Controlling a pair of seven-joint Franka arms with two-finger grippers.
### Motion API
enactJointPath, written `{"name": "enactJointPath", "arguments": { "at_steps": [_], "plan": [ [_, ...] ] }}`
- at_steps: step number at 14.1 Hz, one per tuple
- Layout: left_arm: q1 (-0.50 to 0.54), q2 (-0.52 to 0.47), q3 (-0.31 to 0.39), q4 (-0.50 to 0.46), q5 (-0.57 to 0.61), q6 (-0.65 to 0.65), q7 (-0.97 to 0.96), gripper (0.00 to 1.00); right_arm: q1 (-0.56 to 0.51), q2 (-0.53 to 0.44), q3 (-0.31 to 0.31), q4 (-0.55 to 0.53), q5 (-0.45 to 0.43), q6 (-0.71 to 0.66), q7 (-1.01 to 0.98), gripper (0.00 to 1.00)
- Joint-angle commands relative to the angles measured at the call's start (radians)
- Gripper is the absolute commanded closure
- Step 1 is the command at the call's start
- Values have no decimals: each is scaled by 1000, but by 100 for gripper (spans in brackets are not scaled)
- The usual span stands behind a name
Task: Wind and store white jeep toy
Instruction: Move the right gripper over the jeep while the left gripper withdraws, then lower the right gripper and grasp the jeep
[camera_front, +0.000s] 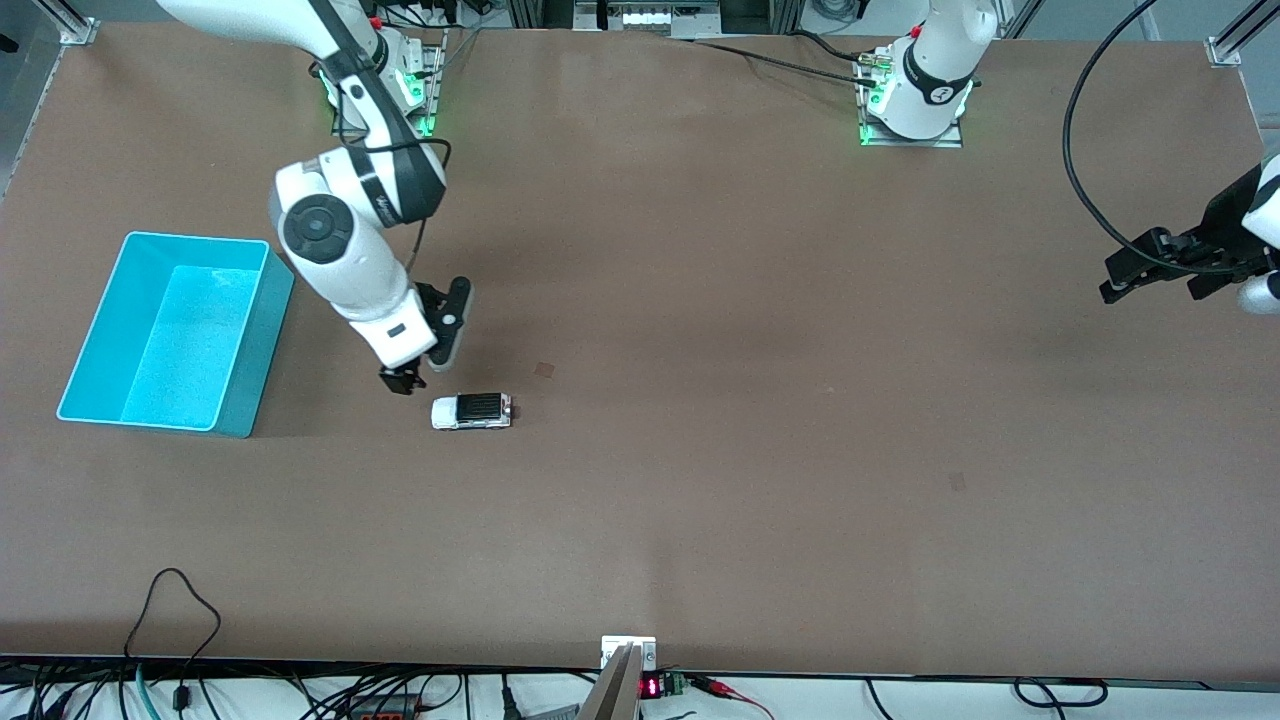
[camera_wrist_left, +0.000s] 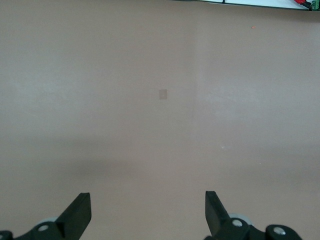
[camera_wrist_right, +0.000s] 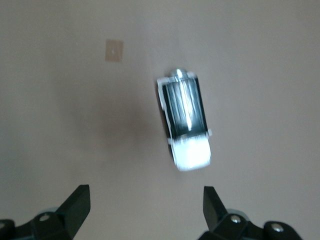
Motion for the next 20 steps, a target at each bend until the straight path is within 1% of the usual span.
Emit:
{"name": "enactJointPath", "arguments": {
  "at_steps": [1,4,7,12,13,14,15,18,20],
  "plan": [
    [2,7,-11,21,0,-32,6,0,8,60,-6,21,-9,59,-94,0],
    [0,11,-14,7,-4,-33,16,0,8,105,-6,56,-9,64,-148,0],
    [6,11,-12,9,-6,-32,14,0,7,125,-6,83,-9,75,-200,0],
    [5,7,-23,9,-9,-33,14,0,10,210,-8,166,-3,86,-197,0],
    [33,7,-66,9,-9,-36,14,0,10,221,-8,171,-3,89,-194,0],
    [70,7,-83,9,-9,-36,13,0,10,234,-8,174,-3,104,-194,0],
    [71,7,-83,7,-9,-35,13,0,10,241,-8,174,-3,133,-200,0],
    [57,4,-71,1,-9,-36,13,0,13,264,-8,176,-2,150,-190,0],
    [57,-2,-71,-8,-9,-36,11,0,27,289,-9,176,-3,191,-183,0]
  ]
}}
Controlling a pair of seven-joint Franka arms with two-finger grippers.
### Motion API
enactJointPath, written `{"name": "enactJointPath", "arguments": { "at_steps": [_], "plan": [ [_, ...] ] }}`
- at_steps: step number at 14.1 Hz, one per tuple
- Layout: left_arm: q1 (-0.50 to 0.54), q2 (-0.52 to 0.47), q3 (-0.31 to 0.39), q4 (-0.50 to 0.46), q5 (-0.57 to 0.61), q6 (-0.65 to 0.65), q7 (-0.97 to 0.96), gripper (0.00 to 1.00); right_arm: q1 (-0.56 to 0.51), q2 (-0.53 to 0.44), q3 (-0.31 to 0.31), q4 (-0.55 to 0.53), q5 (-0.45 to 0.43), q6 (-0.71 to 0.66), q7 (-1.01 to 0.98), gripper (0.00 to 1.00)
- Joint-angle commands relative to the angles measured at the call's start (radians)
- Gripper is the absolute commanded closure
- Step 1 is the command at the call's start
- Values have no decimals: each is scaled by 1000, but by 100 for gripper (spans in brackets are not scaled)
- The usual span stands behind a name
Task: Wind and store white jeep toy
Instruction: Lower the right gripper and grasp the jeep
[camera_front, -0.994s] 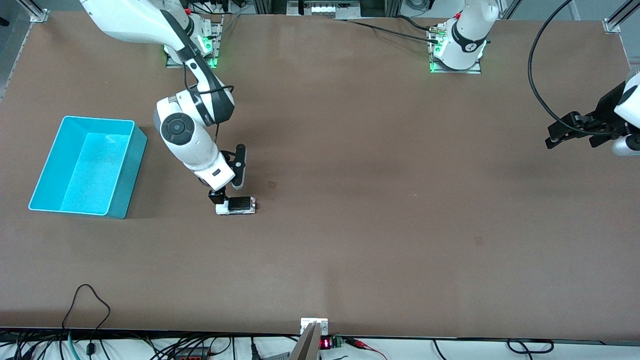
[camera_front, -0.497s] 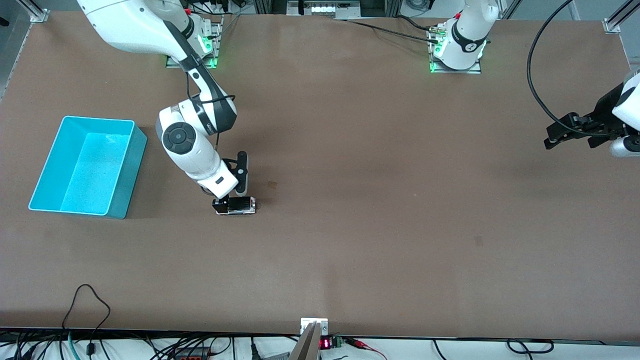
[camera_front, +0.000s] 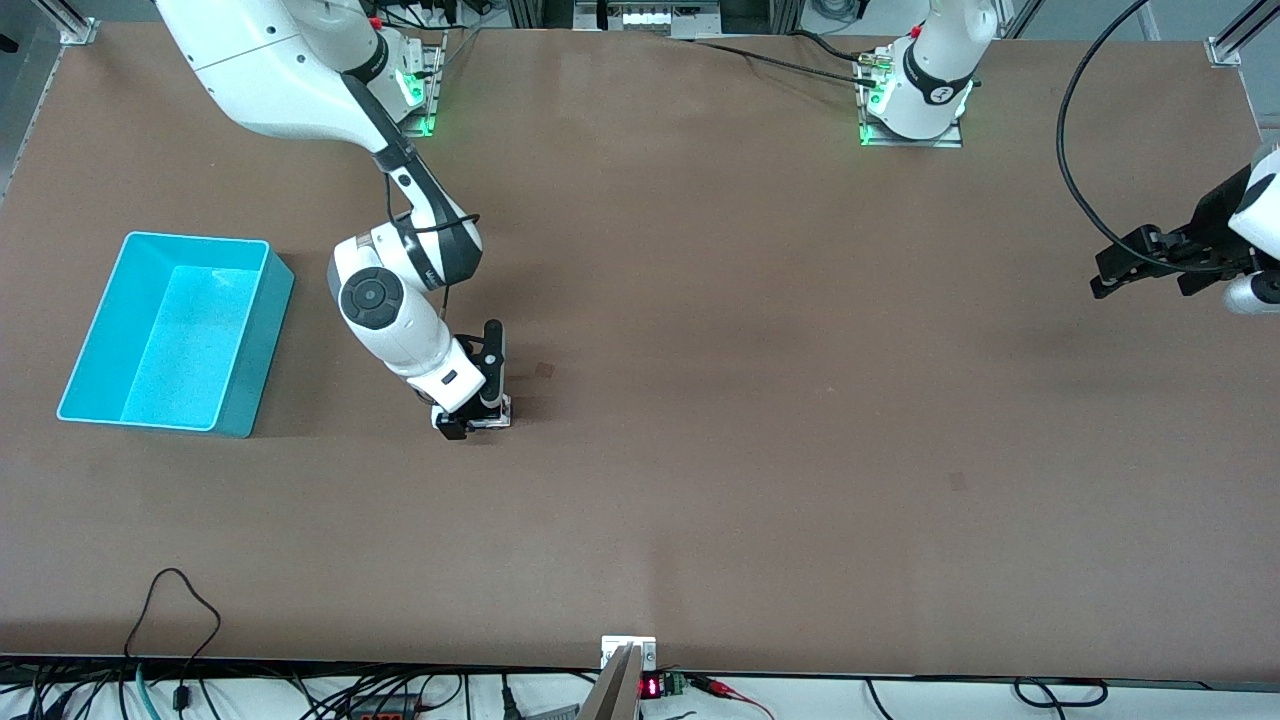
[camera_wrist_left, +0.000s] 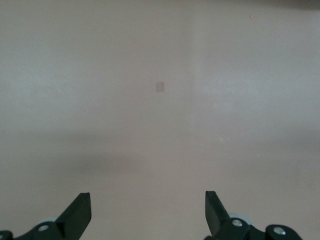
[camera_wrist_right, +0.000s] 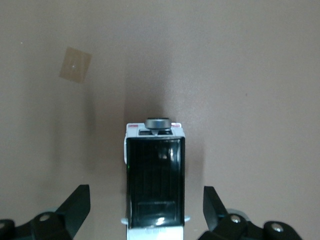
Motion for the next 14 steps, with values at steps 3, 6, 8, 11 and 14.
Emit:
{"name": "enactJointPath", "arguments": {
  "at_steps": [3,6,8,11,14],
  "plan": [
    [19,-11,-9,-7,-9,-10,11,0,25,50,-9,20,-3,49,3,13],
    [19,-11,-9,-7,-7,-7,11,0,23,53,-10,20,-1,47,3,57],
    [19,-11,-15,-7,0,-6,11,0,20,53,-10,17,0,49,5,100],
    [21,-14,-18,-3,0,0,11,0,23,33,-20,17,-3,43,121,100],
    [21,-29,-23,-6,-3,-1,11,0,17,-43,-49,11,-4,-29,224,100]
  ]
}}
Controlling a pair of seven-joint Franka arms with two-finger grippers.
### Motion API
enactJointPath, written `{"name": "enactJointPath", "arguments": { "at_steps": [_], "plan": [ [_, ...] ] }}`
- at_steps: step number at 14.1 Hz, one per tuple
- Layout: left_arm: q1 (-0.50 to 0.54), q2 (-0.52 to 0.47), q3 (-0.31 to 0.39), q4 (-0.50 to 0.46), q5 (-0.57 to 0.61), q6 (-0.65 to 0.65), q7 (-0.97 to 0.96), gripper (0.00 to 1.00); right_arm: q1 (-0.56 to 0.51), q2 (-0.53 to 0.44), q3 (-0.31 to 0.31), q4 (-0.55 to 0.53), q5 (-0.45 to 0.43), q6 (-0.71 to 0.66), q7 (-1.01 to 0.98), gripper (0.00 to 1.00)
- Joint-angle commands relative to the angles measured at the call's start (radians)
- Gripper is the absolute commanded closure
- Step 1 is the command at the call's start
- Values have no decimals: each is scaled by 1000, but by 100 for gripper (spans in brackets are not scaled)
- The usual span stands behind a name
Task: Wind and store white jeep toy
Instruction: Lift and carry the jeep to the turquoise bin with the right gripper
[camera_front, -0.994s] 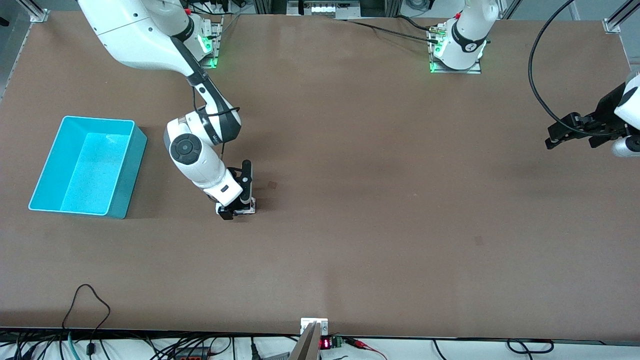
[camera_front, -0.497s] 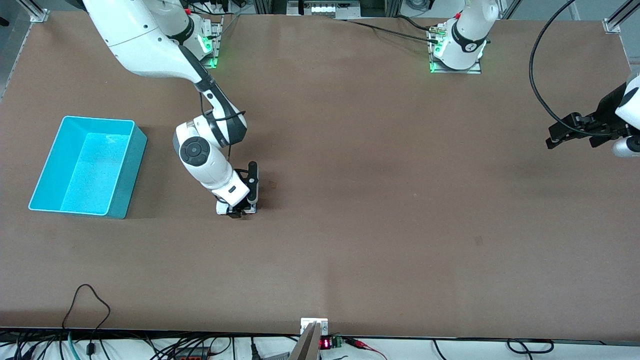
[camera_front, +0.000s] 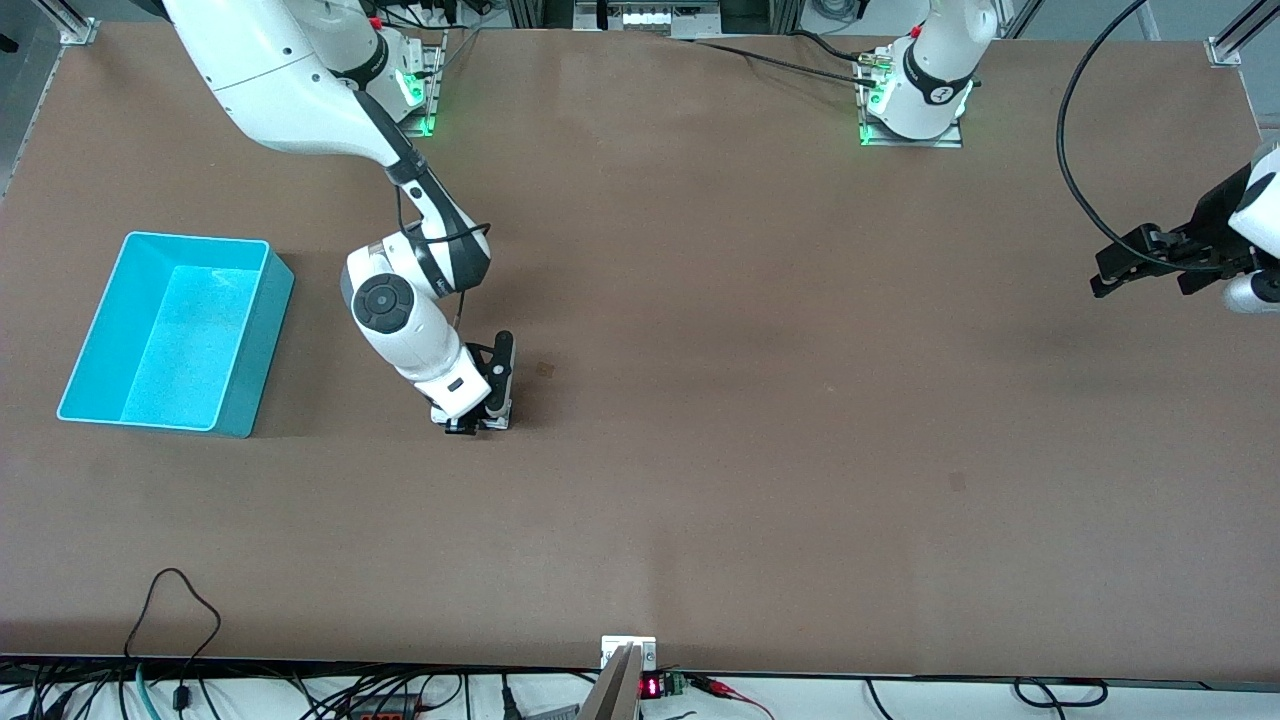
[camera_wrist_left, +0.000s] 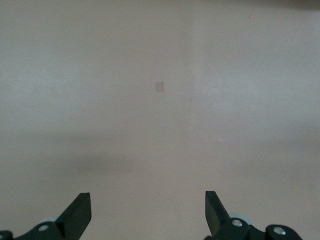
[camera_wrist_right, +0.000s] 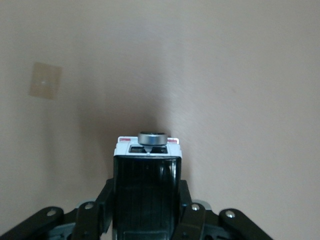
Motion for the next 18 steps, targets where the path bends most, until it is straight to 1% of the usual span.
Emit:
{"name": "enactJointPath", "arguments": {
  "at_steps": [1,2,3,5,7,9,10,11,12,14,15,17,18],
  "plan": [
    [13,-19,-14,-5,-3,-1,11,0,-2,-101,-36,-10,-7,-104,114,100],
    [14,-19,-13,-7,-3,-3,13,0,-5,-136,-66,-10,-5,-133,155,100],
    [14,-19,-11,-7,-1,-6,13,0,-5,-167,-111,-10,-4,-155,210,100],
    [16,-19,-10,-8,0,-10,13,0,-21,-219,-155,-12,-2,-218,315,100],
    [16,-17,-10,-8,0,-12,13,0,-73,-267,-180,-18,-1,-290,401,100],
    [18,-17,-10,-8,0,-12,13,0,-120,-311,-210,-30,1,-370,430,100],
    [18,-17,-10,-8,0,-12,13,0,-124,-325,-247,-32,4,-396,433,100],
    [16,-19,-13,-7,0,-10,13,0,-122,-336,-293,-36,4,-410,435,100],
    [16,-19,-14,-7,-1,-9,13,0,-124,-345,-324,-53,4,-419,436,100],
    [19,-17,-13,-8,-1,-9,11,0,-130,-358,-400,-104,6,-418,475,100],
    [19,-17,-13,-8,-1,-9,13,0,-137,-365,-424,-133,6,-416,479,100],
    [19,-17,-13,-8,-1,-9,11,0,-150,-368,-464,-154,6,-413,518,100],
    [19,-17,-13,-8,-1,-9,11,0,-165,-362,-474,-171,9,-395,521,100]
  ]
}}
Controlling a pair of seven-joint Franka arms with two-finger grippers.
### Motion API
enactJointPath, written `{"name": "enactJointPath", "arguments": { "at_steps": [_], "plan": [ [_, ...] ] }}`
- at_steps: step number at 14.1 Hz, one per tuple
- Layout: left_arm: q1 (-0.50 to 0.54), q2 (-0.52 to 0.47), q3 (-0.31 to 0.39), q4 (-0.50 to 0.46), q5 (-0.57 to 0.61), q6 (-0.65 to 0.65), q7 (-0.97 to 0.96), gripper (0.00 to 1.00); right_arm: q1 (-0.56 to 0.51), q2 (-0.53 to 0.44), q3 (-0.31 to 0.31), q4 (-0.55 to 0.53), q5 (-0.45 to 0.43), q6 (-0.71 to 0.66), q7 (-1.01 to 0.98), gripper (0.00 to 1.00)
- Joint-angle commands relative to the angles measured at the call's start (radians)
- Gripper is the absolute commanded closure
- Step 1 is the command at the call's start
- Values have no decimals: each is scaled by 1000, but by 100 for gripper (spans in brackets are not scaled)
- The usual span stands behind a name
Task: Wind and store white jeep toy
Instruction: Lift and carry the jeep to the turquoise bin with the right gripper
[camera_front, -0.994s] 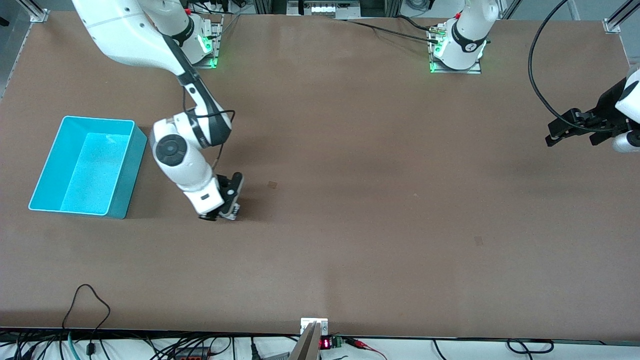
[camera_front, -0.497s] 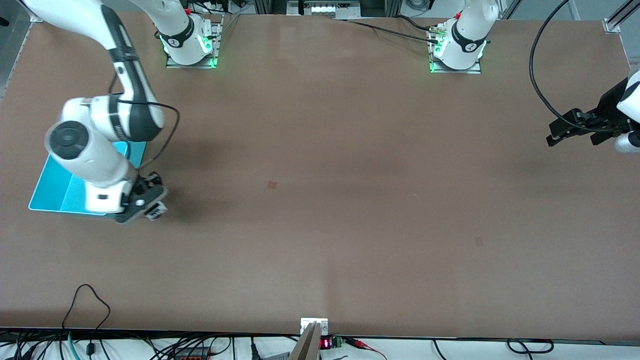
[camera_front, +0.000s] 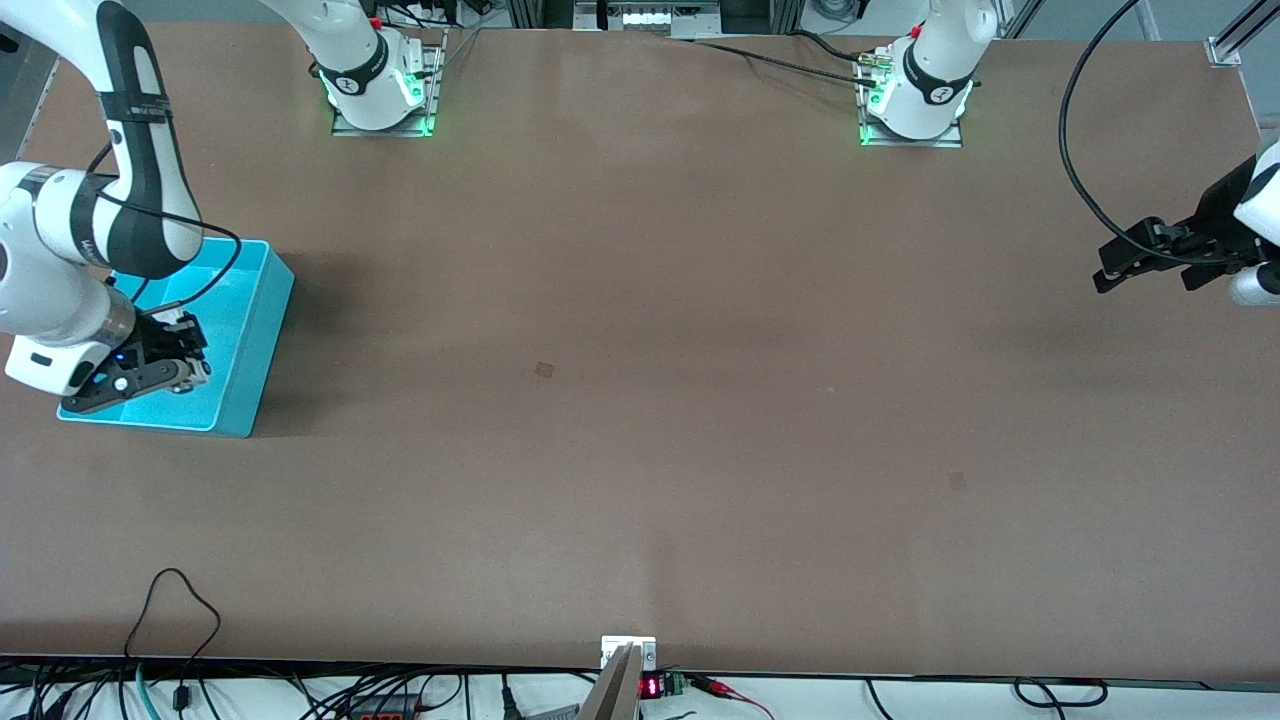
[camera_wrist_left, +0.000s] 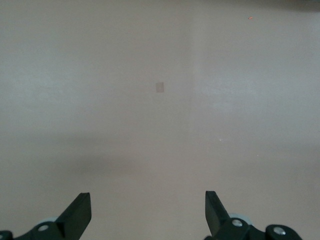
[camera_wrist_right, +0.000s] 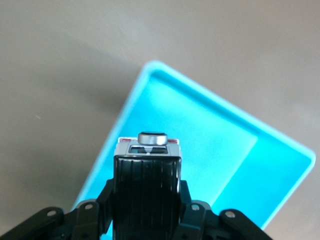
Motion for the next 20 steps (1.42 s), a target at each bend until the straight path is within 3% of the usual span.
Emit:
{"name": "enactJointPath", "arguments": {
  "at_steps": [1,7,17,19,20],
  "plan": [
    [12,-12,-10,-7,-1,-9,11,0,-38,-29,-21,-66,43,51,38,100],
    [30,-6,-8,-8,-1,-8,11,0,-66,58,-27,-163,80,263,131,100],
    [29,-8,-10,-7,-9,-11,11,0,-74,133,-26,-214,97,292,205,100],
    [30,-9,-10,-7,-7,-11,13,0,-74,136,-26,-214,97,299,205,95],
    [30,-9,-10,-7,-7,-11,13,0,-74,138,-24,-214,97,300,205,81]
  ]
}}
